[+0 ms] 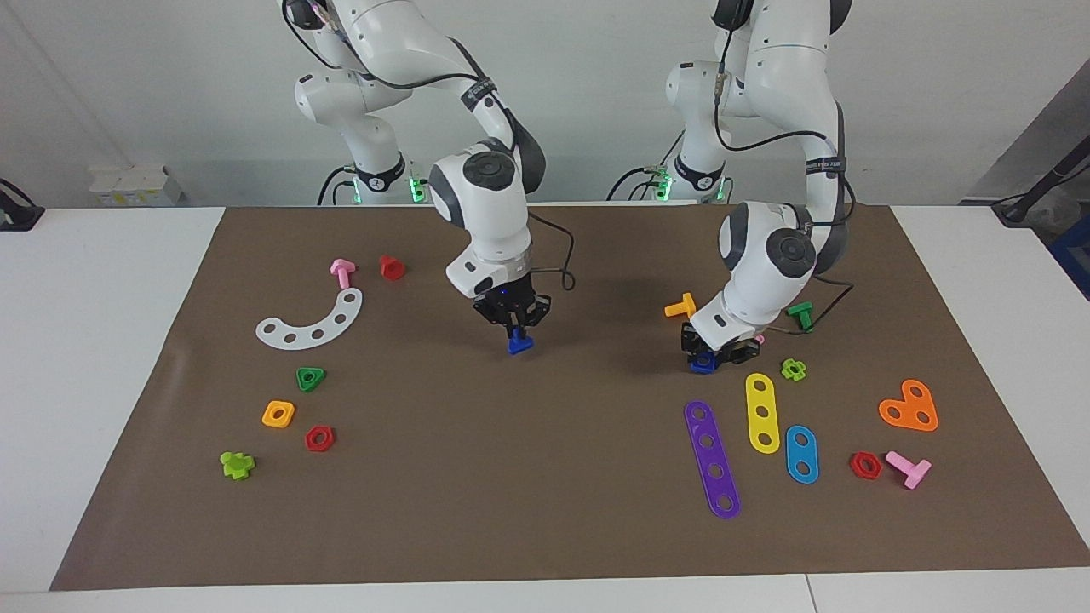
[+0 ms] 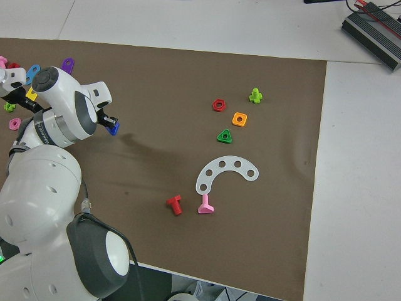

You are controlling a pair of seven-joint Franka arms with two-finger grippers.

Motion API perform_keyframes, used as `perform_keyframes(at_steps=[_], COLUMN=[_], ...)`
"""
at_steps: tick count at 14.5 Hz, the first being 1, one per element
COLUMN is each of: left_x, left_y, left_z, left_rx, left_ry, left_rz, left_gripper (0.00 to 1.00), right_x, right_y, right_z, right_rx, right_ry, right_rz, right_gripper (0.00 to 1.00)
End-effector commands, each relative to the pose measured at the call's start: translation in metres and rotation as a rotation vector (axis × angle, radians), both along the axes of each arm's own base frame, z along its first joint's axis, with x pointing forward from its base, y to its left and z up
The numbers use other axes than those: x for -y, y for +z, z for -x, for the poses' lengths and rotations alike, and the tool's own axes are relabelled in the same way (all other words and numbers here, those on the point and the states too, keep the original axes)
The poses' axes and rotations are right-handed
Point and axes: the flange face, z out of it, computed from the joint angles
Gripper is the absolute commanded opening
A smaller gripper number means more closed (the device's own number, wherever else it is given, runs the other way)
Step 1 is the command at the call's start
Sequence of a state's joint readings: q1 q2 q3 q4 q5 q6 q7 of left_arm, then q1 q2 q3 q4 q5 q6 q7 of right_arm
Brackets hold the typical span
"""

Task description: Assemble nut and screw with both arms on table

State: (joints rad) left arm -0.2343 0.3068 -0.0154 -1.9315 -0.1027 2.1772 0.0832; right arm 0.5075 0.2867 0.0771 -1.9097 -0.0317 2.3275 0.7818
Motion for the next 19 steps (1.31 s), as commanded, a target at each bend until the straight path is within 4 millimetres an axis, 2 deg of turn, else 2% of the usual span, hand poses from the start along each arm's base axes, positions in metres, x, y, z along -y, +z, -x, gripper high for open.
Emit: perform_keyframes(at_steps=[1,3,4,9,10,11,13,15,19], left_x=[0.009,0.021,0.030,0.091,0.096,0.109,0.116,0.128,0.183], left_y=[0.033,0.055,0.058,0.059,0.064,0.065,0.071,0.074,0.088], left_z=[-0.024,-0.039,-0.042,-0.029,-0.033,-0.031,-0.033,-0.034,-0.025], left_rx=[-0.057,-0.075,-0.069,-0.065,-0.045,-0.038,-0.039,-0.030,-0.001], left_ry=[0.119,0.223,0.256,0.365,0.403,0.401,0.409,0.399,0.452], left_rz=[0.009,0.023,0.022,0.018,0.029,0.037,0.062,0.071,0.098], left_gripper=[0.00,0.00,0.00,0.00,0.00,0.00,0.00,0.00,0.00], right_x=[-0.015,-0.016,-0.018,-0.015,-0.014,-0.014,-0.012,0.001,0.062], right_y=[-0.011,-0.014,-0.015,-0.025,-0.026,-0.025,-0.017,0.011,0.072], right_z=[-0.004,-0.002,0.000,0.006,0.007,0.007,0.005,0.000,-0.023], right_rx=[0.008,0.002,-0.001,-0.020,-0.031,-0.033,-0.023,0.004,0.062], right_ry=[-0.014,-0.013,-0.009,-0.005,-0.007,-0.010,-0.015,-0.032,-0.104], right_rz=[0.031,0.041,0.043,0.058,0.066,0.068,0.060,0.046,0.027], right_gripper=[0.00,0.00,0.00,0.00,0.21,0.68,0.94,0.99,1.00])
